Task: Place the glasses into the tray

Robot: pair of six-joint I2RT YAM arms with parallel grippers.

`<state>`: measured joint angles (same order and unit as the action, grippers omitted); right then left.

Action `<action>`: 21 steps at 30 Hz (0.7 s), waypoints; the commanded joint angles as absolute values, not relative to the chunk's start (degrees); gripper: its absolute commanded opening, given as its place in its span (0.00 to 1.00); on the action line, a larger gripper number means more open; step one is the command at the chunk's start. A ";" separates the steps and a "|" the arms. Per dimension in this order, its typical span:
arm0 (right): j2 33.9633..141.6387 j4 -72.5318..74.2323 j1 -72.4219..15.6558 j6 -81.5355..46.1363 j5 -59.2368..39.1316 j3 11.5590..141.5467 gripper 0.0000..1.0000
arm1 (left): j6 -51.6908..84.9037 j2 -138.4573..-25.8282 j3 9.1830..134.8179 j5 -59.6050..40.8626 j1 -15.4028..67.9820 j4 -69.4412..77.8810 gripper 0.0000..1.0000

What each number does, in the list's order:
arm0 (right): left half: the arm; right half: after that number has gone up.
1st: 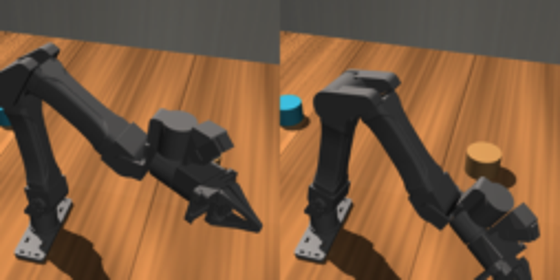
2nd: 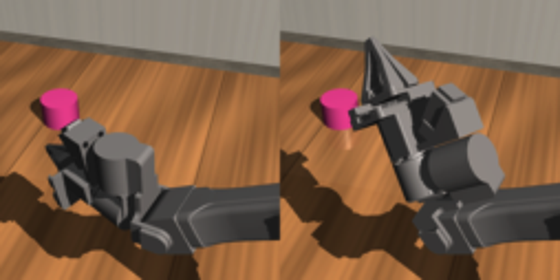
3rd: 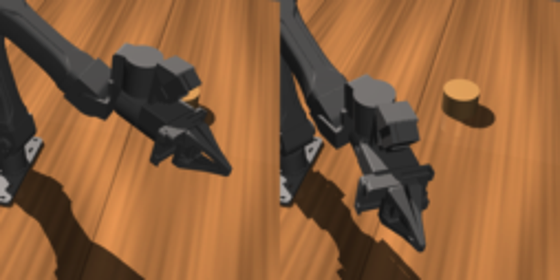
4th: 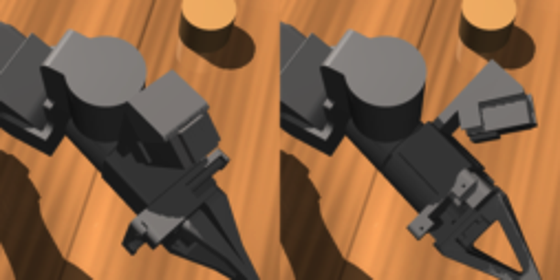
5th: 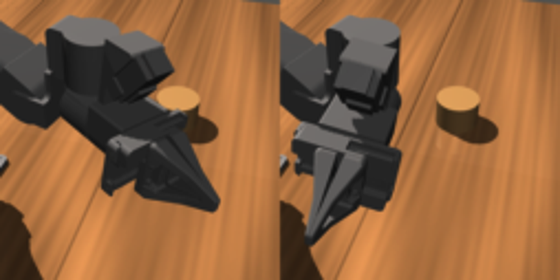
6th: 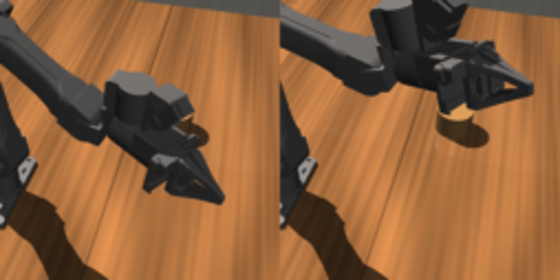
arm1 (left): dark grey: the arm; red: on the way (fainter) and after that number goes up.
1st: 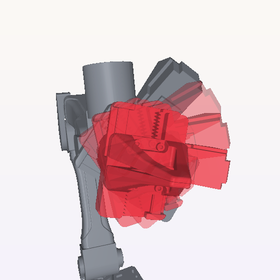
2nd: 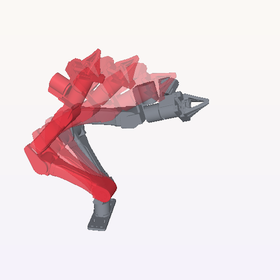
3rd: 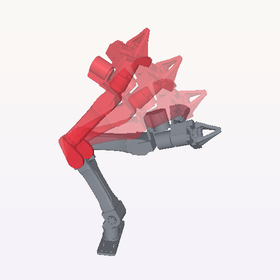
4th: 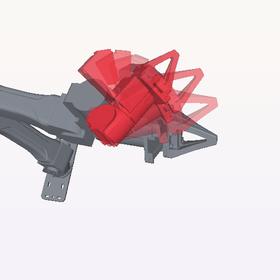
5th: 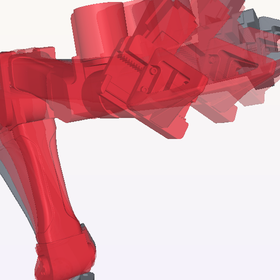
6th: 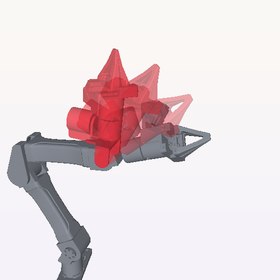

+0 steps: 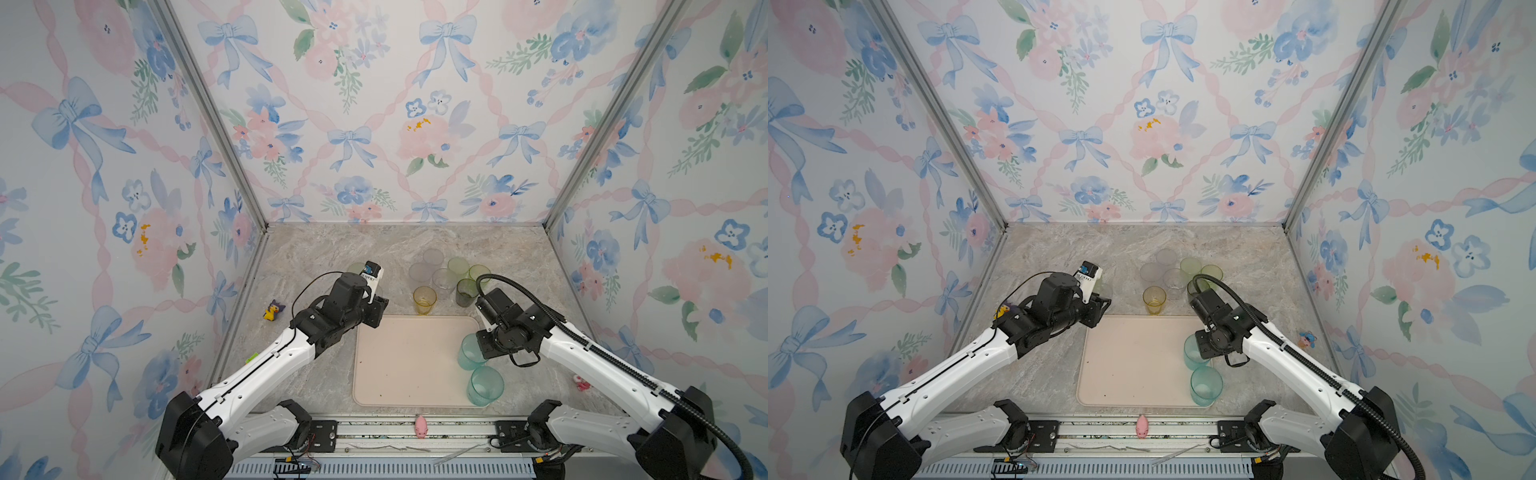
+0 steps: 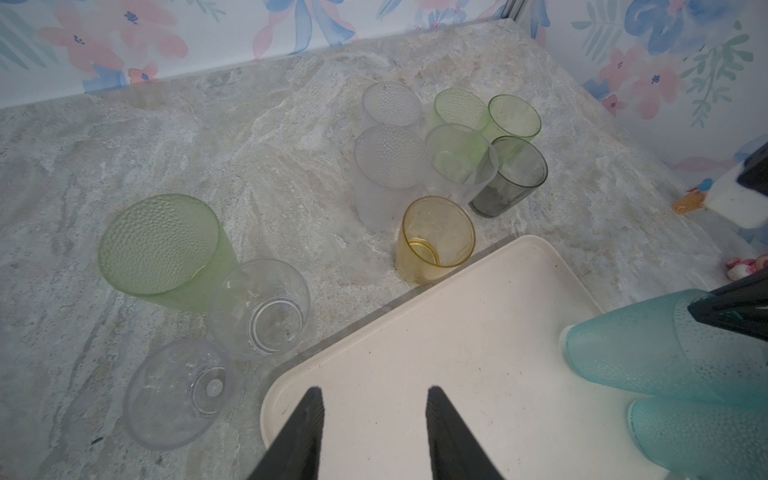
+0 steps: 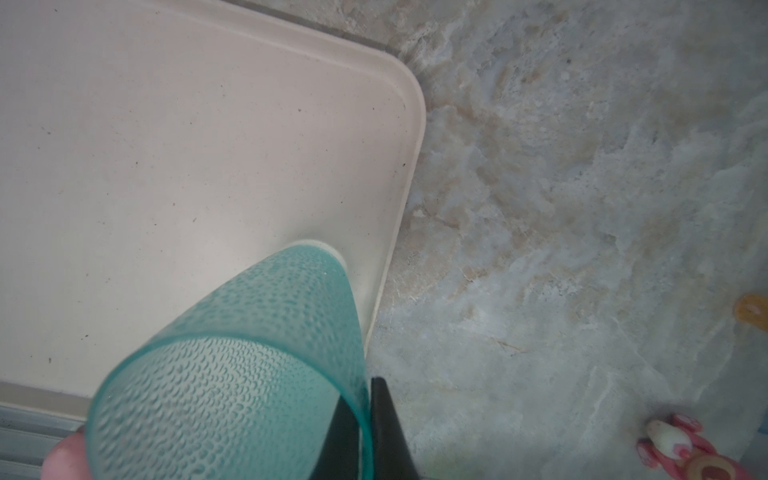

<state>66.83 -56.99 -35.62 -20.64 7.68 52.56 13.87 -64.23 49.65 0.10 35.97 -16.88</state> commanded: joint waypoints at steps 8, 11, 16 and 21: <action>68.29 -56.08 -34.80 -20.90 7.29 51.97 0.19 | 12.84 -63.55 50.89 -0.06 35.59 -18.28 0.44; 68.38 -56.16 -34.53 -20.79 7.03 52.05 0.27 | 12.83 -63.58 50.89 -0.07 35.56 -18.46 0.44; 67.61 -56.59 -34.19 -20.73 6.97 52.55 0.37 | 12.92 -63.58 50.89 -0.17 35.51 -18.45 0.44; 65.74 -57.56 -33.41 -20.41 6.57 53.89 0.51 | 13.16 -64.28 51.31 -0.43 35.54 -18.79 0.44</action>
<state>67.44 -56.29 -34.37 -20.47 7.07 52.47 13.87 -64.23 49.69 0.12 35.97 -17.52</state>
